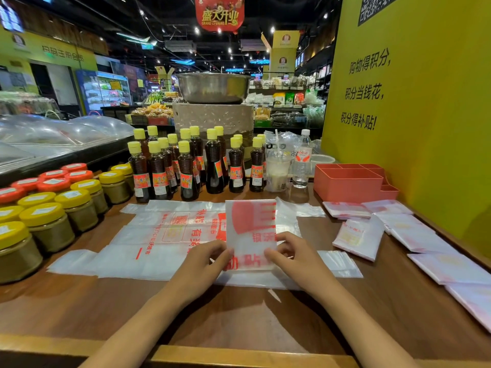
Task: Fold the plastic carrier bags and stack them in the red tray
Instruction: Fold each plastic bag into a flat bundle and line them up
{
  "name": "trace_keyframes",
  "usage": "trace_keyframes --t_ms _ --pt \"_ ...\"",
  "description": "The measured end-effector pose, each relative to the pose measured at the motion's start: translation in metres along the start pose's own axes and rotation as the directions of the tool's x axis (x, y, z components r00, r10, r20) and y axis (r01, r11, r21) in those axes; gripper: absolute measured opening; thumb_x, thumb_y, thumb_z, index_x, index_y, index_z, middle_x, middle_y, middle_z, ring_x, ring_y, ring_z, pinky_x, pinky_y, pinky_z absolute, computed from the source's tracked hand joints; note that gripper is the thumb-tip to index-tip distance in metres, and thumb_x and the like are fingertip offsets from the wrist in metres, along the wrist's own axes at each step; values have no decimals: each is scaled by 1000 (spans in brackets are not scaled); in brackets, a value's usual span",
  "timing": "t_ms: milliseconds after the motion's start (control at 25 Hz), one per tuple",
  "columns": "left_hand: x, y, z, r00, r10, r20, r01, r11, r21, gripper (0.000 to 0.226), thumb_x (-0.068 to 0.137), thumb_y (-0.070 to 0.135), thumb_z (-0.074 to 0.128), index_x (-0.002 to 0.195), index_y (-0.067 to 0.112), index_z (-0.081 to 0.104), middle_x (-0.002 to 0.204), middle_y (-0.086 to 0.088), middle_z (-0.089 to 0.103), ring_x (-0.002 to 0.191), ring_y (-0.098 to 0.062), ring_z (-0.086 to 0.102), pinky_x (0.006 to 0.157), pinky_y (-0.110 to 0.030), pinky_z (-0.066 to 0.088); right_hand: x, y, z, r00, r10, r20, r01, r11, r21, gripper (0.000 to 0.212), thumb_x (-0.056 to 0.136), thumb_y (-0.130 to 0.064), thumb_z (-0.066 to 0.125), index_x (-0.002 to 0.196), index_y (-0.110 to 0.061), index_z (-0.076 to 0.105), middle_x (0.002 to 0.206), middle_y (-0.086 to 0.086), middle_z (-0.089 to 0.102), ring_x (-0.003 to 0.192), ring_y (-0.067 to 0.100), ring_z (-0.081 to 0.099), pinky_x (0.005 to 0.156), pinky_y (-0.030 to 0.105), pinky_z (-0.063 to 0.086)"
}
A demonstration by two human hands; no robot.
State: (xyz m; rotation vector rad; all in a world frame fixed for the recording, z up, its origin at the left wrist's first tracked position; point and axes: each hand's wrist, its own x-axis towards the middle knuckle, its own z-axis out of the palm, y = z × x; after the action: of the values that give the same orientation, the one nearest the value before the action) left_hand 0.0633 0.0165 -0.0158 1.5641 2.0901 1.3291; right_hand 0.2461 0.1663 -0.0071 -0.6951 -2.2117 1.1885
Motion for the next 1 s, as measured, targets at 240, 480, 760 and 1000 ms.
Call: trace_keyframes --t_ms 240,480,760,1000 --pt "4 -4 4 997 -61 -52 65 994 83 32 86 58 62 80 27 68 88 16 66 88 2 58 71 -12 42 5 2 4 991 124 -41 -124 992 8 25 95 -33 66 119 -24 64 81 0 75 71 11 70 63 25 54" --pt "7 -8 8 997 -67 -39 71 989 132 32 92 49 63 75 23 70 76 11 68 80 -4 63 76 -29 53 6 5 9 980 160 -119 -168 984 -62 34 94 -41 66 125 -29 59 90 -6 71 84 11 68 75 28 58" --pt "4 -2 12 998 -11 -56 35 891 453 54 95 54 56 141 34 36 126 13 55 106 -7 55 82 -19 47 -2 8 13 999 -33 -31 16 899 -438 50 97 -52 53 141 -29 49 133 -8 53 111 6 50 91 24 43" --pt "6 -6 15 992 120 43 -125 842 525 41 102 49 43 136 28 48 137 10 53 118 -9 46 99 -24 39 -2 8 14 997 -69 20 65 751 -657 50 103 -49 41 146 -26 43 144 -7 47 128 15 41 107 29 35"
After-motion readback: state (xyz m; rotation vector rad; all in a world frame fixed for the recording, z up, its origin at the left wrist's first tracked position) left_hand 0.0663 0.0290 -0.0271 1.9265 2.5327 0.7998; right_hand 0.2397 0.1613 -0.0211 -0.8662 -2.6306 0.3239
